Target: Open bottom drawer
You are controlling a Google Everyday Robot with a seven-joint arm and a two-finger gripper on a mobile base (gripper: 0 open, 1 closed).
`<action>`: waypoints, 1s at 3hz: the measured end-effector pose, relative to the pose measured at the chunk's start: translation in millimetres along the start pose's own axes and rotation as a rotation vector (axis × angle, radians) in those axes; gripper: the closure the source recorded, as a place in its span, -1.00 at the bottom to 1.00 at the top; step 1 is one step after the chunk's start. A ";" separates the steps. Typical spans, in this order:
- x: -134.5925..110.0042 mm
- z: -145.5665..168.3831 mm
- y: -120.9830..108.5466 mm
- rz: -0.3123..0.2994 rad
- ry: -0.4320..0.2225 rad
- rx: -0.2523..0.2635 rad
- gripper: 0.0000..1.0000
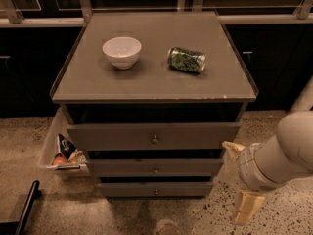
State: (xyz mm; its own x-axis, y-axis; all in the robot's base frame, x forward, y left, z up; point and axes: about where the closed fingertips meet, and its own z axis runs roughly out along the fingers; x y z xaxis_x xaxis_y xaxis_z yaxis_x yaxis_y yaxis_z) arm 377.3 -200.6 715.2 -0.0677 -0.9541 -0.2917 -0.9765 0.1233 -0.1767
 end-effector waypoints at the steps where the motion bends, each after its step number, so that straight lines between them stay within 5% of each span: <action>1: 10.1 22.8 1.3 0.034 -0.004 -0.026 -1.00; 3: 56.4 134.0 -3.4 0.152 -0.023 -0.100 -1.00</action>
Offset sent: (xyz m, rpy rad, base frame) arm 0.0300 -0.0269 -0.1718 0.0658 0.1806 -0.1717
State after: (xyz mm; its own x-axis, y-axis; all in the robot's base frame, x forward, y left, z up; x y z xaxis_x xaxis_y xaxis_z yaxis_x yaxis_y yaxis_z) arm 404.2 -218.3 573.4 -0.2126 -0.9197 -0.3300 -0.9709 0.2369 -0.0350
